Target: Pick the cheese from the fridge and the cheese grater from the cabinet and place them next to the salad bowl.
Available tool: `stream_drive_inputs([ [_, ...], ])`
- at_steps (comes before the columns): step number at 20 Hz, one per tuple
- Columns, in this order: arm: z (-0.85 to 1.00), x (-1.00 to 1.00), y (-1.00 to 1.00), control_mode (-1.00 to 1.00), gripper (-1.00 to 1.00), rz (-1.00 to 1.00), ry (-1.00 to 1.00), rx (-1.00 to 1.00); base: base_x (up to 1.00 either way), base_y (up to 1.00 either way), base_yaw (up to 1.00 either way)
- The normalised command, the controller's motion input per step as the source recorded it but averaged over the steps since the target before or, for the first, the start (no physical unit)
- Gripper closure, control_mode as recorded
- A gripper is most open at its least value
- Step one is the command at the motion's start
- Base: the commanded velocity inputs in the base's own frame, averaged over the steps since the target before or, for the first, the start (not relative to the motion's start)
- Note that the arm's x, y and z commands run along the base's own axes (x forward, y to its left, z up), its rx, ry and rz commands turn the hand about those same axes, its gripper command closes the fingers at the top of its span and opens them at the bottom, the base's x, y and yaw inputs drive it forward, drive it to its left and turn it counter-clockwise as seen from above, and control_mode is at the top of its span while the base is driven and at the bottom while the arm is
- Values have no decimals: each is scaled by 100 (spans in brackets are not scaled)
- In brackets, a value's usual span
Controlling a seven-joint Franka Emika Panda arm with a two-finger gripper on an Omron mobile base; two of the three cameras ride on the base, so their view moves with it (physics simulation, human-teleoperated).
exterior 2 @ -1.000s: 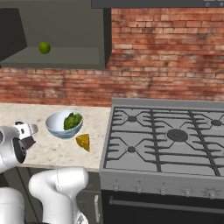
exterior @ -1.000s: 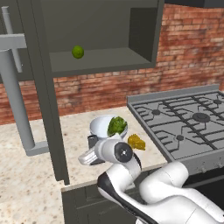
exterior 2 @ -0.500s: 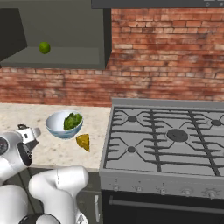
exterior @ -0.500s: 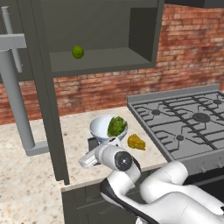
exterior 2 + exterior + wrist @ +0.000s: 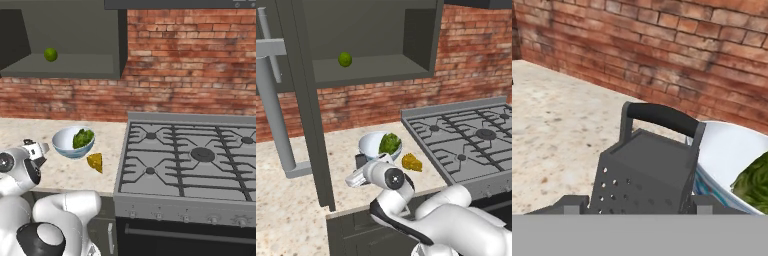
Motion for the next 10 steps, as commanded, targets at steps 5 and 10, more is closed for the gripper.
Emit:
stream_drive_inputs([
  [5,-23,0,1,-100,100,0,0,0,0,0,0],
  [10,-11,0,0,-100,100,0,0,0,0,0,0],
])
